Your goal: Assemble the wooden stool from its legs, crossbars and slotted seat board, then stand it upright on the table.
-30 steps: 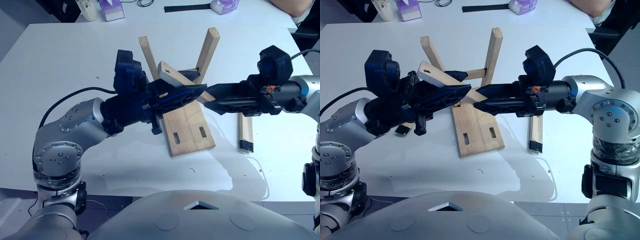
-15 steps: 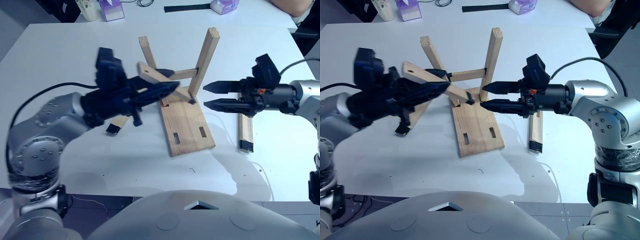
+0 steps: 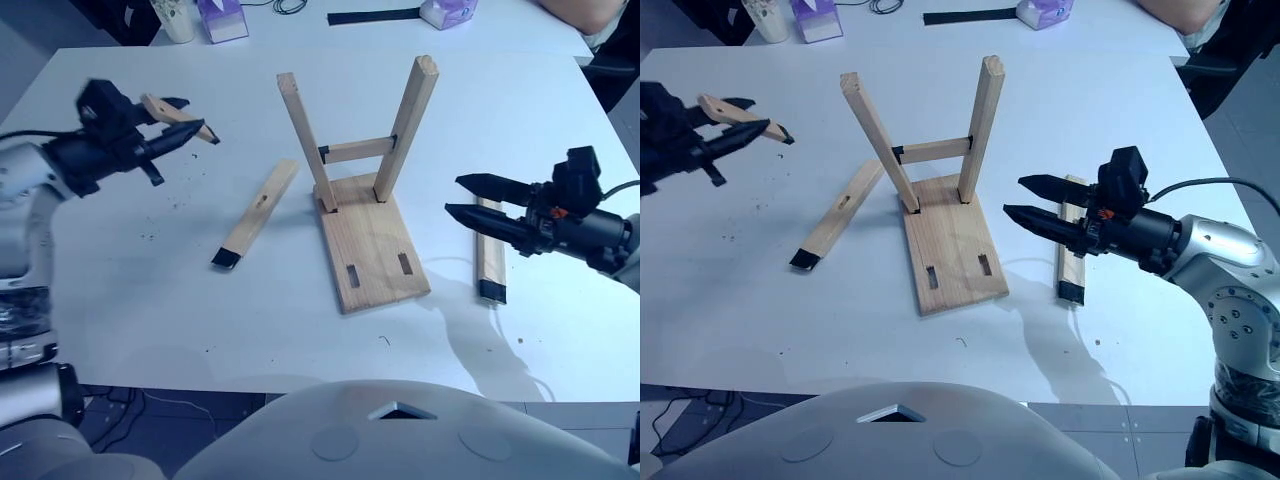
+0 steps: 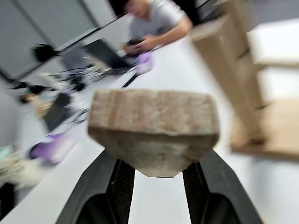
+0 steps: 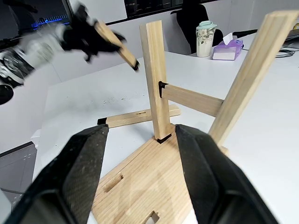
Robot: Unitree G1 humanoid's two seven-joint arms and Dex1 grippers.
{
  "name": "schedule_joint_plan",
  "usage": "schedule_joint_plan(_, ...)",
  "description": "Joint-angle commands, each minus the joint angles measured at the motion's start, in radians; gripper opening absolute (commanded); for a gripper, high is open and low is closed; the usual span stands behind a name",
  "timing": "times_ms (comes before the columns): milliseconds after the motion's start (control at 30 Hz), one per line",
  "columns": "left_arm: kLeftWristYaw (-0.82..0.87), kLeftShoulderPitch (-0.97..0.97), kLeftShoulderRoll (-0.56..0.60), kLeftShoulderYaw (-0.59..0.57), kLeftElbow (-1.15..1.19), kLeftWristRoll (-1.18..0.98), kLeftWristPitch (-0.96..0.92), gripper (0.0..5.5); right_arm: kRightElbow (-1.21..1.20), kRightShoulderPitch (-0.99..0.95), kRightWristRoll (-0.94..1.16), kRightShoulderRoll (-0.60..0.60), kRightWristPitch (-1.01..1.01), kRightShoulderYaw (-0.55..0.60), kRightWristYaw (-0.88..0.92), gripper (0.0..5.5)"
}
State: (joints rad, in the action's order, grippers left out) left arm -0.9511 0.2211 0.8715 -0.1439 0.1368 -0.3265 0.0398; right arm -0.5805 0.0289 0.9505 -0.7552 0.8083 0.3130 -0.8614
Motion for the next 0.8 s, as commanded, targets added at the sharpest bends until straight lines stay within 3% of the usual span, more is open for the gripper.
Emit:
schedule_joint_plan(33, -0.020, -0.058, -0.031, 0.031, 0.115, 0.099, 0.201, 1.31, 0.007, -0.012, -0.039, -0.022, -0.028, -0.026, -0.004, 2.64)
schedule_joint_plan(233, -0.073, -0.173, -0.028, 0.025, 0.122, 0.089, 0.254, 1.31, -0.004, 0.013, -0.051, -0.029, -0.047, -0.027, -0.010, 2.64)
schedule_joint_plan(600, -0.156, -0.553, -0.008, 0.011, -0.271, -0.060, 0.053, 1.31, -0.025, 0.045, -0.052, -0.029, -0.062, -0.021, 0.019, 2.64)
schedule_joint_plan(800, -0.110, -0.471, 0.006, -0.050, -0.344, -0.161, -0.108, 1.31, -0.011, 0.034, -0.054, -0.042, -0.062, -0.023, 0.012, 2.64)
